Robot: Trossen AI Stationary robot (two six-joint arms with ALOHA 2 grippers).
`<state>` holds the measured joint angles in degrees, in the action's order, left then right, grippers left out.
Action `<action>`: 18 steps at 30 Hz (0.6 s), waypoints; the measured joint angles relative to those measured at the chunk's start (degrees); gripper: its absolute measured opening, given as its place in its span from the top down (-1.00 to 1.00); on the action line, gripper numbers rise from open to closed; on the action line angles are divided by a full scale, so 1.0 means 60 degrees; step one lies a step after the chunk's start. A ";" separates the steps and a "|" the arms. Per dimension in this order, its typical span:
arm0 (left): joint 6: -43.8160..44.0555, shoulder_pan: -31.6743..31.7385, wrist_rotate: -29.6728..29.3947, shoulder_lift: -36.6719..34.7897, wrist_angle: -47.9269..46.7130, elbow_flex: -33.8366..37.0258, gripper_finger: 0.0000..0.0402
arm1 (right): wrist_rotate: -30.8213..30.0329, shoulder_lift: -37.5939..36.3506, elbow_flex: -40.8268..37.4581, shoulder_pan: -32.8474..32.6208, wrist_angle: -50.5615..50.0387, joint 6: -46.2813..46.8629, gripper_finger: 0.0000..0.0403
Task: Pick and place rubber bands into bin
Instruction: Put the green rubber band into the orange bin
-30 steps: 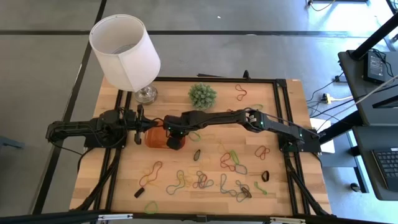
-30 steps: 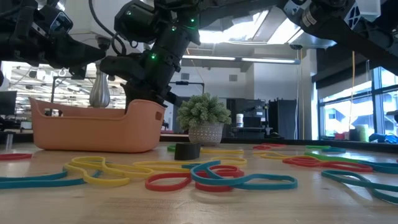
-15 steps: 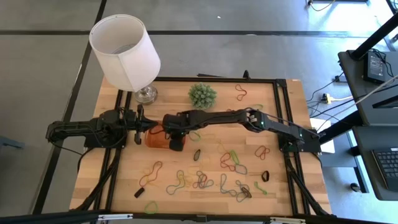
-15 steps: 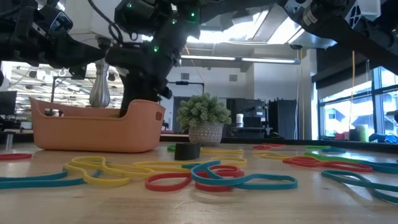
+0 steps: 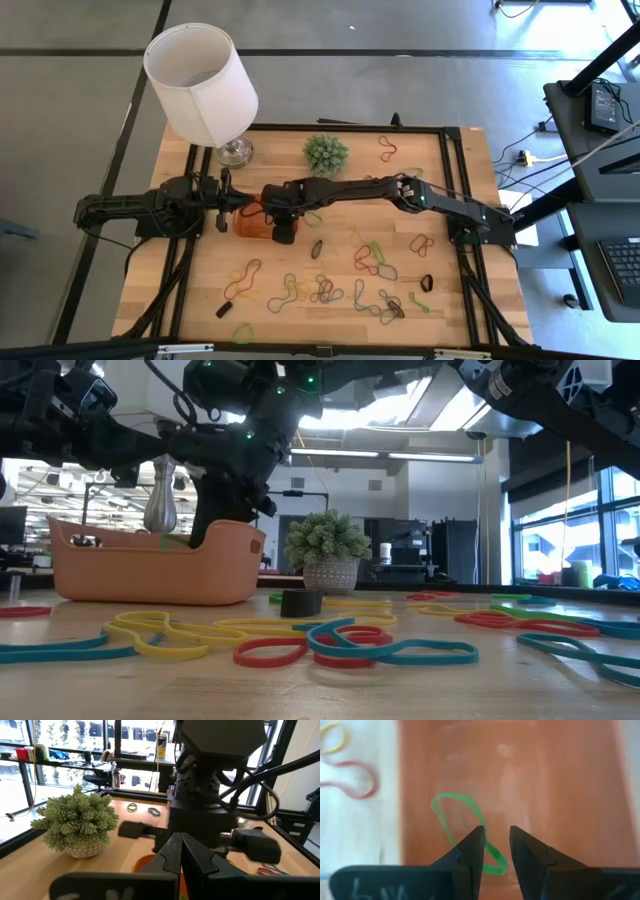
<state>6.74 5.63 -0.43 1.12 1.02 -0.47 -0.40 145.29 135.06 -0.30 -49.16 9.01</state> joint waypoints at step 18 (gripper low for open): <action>-0.0001 -0.0001 0.0001 0.0000 0.0000 0.0001 0.98 | 0.1339 0.0000 -0.0013 0.0222 0.0387 0.0712 0.96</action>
<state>6.74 5.62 -0.42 1.12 1.02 -0.46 7.64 145.29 134.98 1.03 -46.84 13.28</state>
